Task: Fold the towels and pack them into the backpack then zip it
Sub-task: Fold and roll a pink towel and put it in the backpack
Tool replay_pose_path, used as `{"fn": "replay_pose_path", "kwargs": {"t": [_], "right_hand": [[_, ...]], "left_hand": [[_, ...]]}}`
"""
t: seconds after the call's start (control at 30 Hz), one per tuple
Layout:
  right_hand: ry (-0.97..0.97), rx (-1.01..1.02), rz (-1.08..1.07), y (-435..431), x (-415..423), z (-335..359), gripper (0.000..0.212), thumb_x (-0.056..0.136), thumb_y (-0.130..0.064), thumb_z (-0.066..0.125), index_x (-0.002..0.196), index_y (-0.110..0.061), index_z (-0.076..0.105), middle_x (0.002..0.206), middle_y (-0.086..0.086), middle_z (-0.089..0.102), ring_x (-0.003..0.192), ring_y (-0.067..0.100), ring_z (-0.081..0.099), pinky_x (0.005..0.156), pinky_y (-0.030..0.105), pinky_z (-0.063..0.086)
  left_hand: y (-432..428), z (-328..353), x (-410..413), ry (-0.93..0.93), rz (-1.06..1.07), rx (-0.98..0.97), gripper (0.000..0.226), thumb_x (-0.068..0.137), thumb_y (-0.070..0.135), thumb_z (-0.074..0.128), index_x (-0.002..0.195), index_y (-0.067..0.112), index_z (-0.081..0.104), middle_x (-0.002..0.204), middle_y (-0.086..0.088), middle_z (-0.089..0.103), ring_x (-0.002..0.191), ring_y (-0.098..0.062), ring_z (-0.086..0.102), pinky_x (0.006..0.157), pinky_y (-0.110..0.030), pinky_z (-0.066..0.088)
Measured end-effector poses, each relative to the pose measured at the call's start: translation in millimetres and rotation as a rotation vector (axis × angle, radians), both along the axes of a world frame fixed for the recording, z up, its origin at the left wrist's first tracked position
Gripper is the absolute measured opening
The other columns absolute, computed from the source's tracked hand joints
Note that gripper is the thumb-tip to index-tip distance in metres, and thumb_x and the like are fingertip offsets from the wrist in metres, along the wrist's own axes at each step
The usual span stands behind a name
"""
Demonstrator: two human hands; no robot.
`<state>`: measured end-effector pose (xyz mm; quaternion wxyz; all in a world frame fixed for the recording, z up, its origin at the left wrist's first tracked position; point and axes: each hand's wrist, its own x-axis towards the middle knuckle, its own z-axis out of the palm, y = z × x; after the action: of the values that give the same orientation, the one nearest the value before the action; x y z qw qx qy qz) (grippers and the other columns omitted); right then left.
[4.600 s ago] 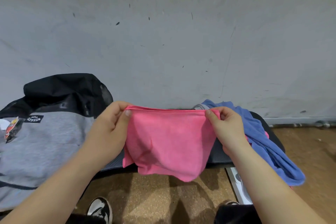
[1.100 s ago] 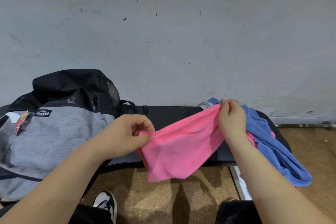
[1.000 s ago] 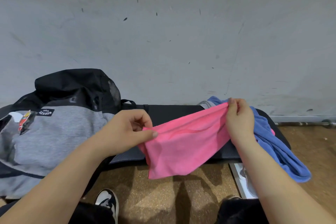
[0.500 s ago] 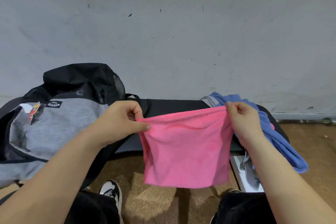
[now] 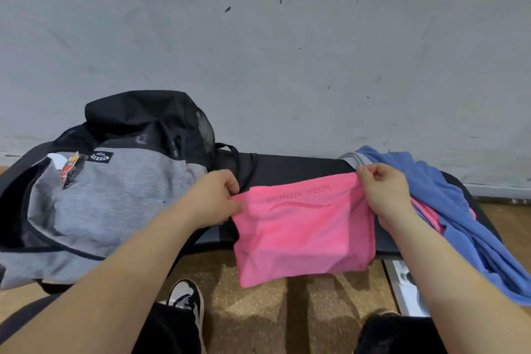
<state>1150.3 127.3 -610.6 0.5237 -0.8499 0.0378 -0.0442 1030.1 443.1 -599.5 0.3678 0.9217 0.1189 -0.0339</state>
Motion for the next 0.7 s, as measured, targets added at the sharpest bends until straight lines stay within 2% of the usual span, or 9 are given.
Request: {"fn": "replay_pose_path", "kwargs": {"t": [0.07, 0.13, 0.27, 0.33, 0.47, 0.53, 0.6, 0.67, 0.7], "right_hand": [[0.02, -0.008, -0.015, -2, 1, -7, 0.027, 0.1, -0.022, 0.065, 0.089, 0.003, 0.068, 0.066, 0.003, 0.053, 0.061, 0.015, 0.044, 0.056, 0.028, 0.037], [0.035, -0.014, -0.011, -3, 2, -10, 0.027, 0.1, -0.022, 0.066, 0.091, 0.003, 0.069, 0.067, 0.003, 0.054, 0.061, 0.015, 0.045, 0.056, 0.028, 0.038], [0.058, -0.024, 0.02, -5, 4, -10, 0.01, 0.097, -0.018, 0.068, 0.095, -0.011, 0.074, 0.092, -0.002, 0.071, 0.081, 0.009, 0.061, 0.072, 0.03, 0.045], [0.082, -0.028, 0.027, -8, 5, -11, 0.008, 0.096, -0.014, 0.068, 0.097, -0.012, 0.075, 0.098, 0.0, 0.073, 0.09, 0.014, 0.064, 0.079, 0.03, 0.046], [0.116, -0.117, 0.077, -17, 7, -9, 0.018, 0.101, -0.007, 0.06, 0.109, -0.008, 0.075, 0.106, 0.001, 0.07, 0.099, 0.016, 0.063, 0.074, 0.022, 0.046], [0.142, -0.191, 0.126, -24, 8, -9, 0.022, 0.104, -0.007, 0.055, 0.115, -0.008, 0.074, 0.109, 0.0, 0.067, 0.102, 0.015, 0.059, 0.076, 0.021, 0.045], [0.17, -0.249, 0.17, -29, 10, -11, 0.025, 0.105, -0.008, 0.052, 0.12, -0.008, 0.073, 0.112, -0.001, 0.065, 0.107, 0.014, 0.056, 0.089, 0.025, 0.042], [0.176, -0.299, 0.19, -34, 12, -12, 0.025, 0.105, -0.011, 0.053, 0.121, -0.008, 0.072, 0.116, 0.002, 0.067, 0.108, 0.015, 0.057, 0.093, 0.028, 0.042], [0.174, -0.317, 0.189, -37, 12, -12, 0.025, 0.105, -0.012, 0.055, 0.121, -0.007, 0.073, 0.116, 0.004, 0.069, 0.109, 0.017, 0.059, 0.094, 0.029, 0.042]], "left_hand": [[-2, -15, 6, 0.021, -0.036, 0.129, 0.01, 0.085, 0.01, 0.076, 0.081, 0.011, 0.067, 0.071, -0.004, 0.068, 0.065, -0.024, 0.067, 0.06, -0.038, 0.056], [-6, -23, 12, 0.005, -0.071, 0.195, 0.015, 0.089, 0.011, 0.068, 0.074, 0.015, 0.066, 0.074, 0.0, 0.069, 0.076, -0.025, 0.066, 0.067, -0.037, 0.054], [-15, -30, 23, -0.026, -0.117, 0.228, 0.014, 0.092, 0.015, 0.064, 0.08, 0.019, 0.07, 0.073, 0.009, 0.067, 0.075, -0.02, 0.063, 0.069, -0.033, 0.052], [-17, -32, 30, -0.055, -0.08, 0.222, 0.009, 0.092, 0.018, 0.066, 0.086, 0.018, 0.074, 0.078, 0.006, 0.071, 0.078, -0.02, 0.065, 0.073, -0.035, 0.055], [-19, -41, 50, -0.042, -0.064, 0.196, 0.003, 0.088, 0.017, 0.071, 0.086, 0.019, 0.072, 0.086, 0.004, 0.069, 0.08, -0.019, 0.064, 0.077, -0.036, 0.055], [-18, -48, 59, -0.009, -0.076, 0.194, 0.014, 0.082, 0.018, 0.079, 0.091, 0.021, 0.068, 0.096, 0.002, 0.066, 0.086, -0.02, 0.063, 0.08, -0.034, 0.053], [-19, -55, 65, 0.025, -0.093, 0.207, 0.039, 0.079, 0.022, 0.085, 0.113, 0.022, 0.066, 0.108, 0.001, 0.065, 0.097, -0.02, 0.063, 0.088, -0.035, 0.053], [-19, -59, 69, 0.075, -0.091, 0.239, 0.061, 0.08, 0.028, 0.085, 0.135, 0.023, 0.059, 0.116, 0.001, 0.063, 0.104, -0.022, 0.063, 0.095, -0.039, 0.054], [-19, -61, 71, 0.108, -0.094, 0.263, 0.064, 0.081, 0.03, 0.084, 0.139, 0.025, 0.057, 0.117, 0.001, 0.064, 0.106, -0.023, 0.064, 0.097, -0.04, 0.054]]}}
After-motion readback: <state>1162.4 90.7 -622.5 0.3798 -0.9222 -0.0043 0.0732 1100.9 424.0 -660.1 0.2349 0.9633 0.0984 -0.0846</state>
